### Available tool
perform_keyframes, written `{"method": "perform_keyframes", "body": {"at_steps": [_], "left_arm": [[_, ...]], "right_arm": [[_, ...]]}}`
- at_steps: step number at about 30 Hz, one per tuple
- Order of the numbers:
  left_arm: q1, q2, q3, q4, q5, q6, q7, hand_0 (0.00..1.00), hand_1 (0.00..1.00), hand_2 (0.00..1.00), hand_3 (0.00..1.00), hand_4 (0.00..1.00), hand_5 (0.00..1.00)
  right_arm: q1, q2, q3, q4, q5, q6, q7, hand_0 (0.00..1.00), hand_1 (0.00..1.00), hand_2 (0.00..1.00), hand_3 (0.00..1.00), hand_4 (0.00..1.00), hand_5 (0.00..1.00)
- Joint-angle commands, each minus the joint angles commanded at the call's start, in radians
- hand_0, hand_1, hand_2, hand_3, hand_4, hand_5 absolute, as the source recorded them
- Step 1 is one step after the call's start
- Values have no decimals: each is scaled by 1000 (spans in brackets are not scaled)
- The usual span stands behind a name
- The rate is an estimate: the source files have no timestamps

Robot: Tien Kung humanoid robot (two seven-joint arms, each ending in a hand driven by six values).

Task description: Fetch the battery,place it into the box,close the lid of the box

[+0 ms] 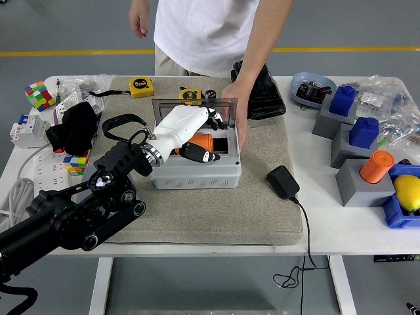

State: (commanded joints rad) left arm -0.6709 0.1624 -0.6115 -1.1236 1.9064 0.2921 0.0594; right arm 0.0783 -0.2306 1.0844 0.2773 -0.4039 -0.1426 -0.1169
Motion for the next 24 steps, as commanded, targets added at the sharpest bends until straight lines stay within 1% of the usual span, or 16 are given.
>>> {"method": "perform_keyframes", "body": {"at_steps": [4, 7, 8, 9, 12, 14, 15, 17, 20, 21, 23, 24], "left_arm": [[2, 2, -2, -4, -5, 2, -4, 424, 596, 564, 609, 998, 247], [7, 5, -11, -19, -12, 3, -9, 424, 596, 564, 609, 998, 247], [10, 7, -16, -30, -14, 8, -17, 424, 596, 564, 609, 998, 247], [14, 10, -22, -43, -16, 17, -29, 373, 551, 524, 598, 998, 259], [23, 18, -38, -76, -27, 38, -57, 373, 551, 524, 598, 998, 259], [31, 24, -55, -103, -50, 63, -95, 373, 551, 524, 598, 998, 259], [33, 26, -59, -109, -55, 70, -106, 334, 455, 435, 562, 998, 377], [36, 31, -78, -132, -79, 108, -158, 334, 455, 435, 562, 998, 377], [34, 34, -99, -137, -106, 155, -220, 334, 455, 435, 562, 998, 377], [33, 34, -102, -135, -106, 160, -224, 385, 552, 538, 610, 998, 534], [29, 32, -113, -121, -102, 164, -220, 385, 552, 538, 610, 998, 534], [27, 31, -119, -111, -103, 155, -211, 385, 552, 538, 610, 998, 534]], "right_arm": [[1, 0, 1, 1, 0, -1, 0, 641, 654, 650, 530, 951, 416], [1, 1, 3, 1, 0, -1, 1, 641, 654, 650, 530, 951, 416], [1, 1, 4, 2, 0, -1, 1, 641, 654, 650, 530, 951, 416], [1, 1, 4, 1, -1, 0, 0, 641, 654, 650, 530, 951, 416], [0, 1, 4, 0, 0, 1, 0, 641, 654, 650, 530, 951, 416], [0, 1, 5, 0, -1, 1, 1, 641, 654, 650, 530, 951, 416], [0, 2, 5, 0, 0, 1, 1, 641, 654, 650, 530, 951, 416], [-1, 2, 5, 0, -1, 2, 1, 641, 654, 650, 530, 951, 416], [-1, 2, 4, 0, -1, 1, 1, 641, 654, 650, 530, 951, 416], [-1, 2, 3, 0, -1, 1, 1, 639, 654, 651, 530, 951, 416], [0, 2, 3, 1, 0, 0, 2, 639, 654, 651, 530, 951, 416], [0, 2, 4, 0, 0, 0, 2, 639, 654, 651, 530, 951, 416]]}}
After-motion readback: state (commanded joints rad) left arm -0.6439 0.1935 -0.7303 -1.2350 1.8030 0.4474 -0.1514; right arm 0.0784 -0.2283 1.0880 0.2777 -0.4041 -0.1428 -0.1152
